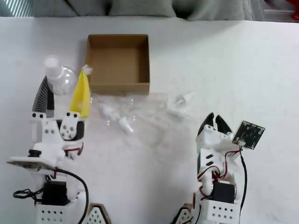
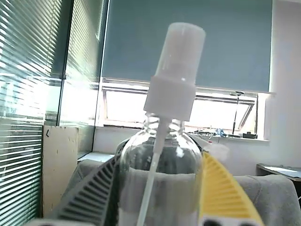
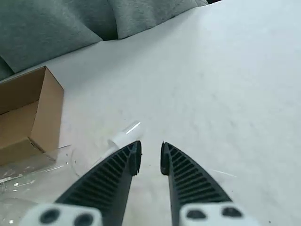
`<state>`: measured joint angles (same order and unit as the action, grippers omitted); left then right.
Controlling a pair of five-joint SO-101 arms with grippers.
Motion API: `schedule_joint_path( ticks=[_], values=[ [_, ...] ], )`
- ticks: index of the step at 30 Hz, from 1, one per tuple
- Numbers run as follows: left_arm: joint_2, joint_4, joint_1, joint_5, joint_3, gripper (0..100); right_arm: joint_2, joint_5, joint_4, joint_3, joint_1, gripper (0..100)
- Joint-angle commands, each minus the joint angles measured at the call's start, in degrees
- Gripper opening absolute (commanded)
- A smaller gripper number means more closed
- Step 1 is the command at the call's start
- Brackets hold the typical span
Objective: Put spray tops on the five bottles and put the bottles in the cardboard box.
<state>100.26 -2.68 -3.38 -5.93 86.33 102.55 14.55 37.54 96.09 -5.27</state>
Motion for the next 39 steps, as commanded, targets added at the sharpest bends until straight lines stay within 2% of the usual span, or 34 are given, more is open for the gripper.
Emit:
schedule_joint_path(
  ticks=[1, 5, 18, 28, 39],
  values=[
    [1.1, 0.1, -0.6, 0.4, -5.2, 11, 0.7, -0.7, 0.1, 0.4, -0.7, 5.7],
    [-4.6, 0.0, -0.4, 2.4, -10.4, 11, 0.7, -0.7, 0.2, 0.5, -0.7, 5.7],
    [-42.2, -0.9, -0.3, 2.9, -34.0, 11, 0.7, -0.7, 0.3, 0.7, -0.7, 5.0],
    [-72.7, -18.9, -0.2, 2.8, -43.4, 11, 0.7, -0.7, 0.3, 0.7, -0.4, 4.8],
    [-105.7, -28.4, -0.2, 2.7, -63.1, 11, 0.7, -0.7, 0.3, 0.7, -0.3, 4.8]
  ],
)
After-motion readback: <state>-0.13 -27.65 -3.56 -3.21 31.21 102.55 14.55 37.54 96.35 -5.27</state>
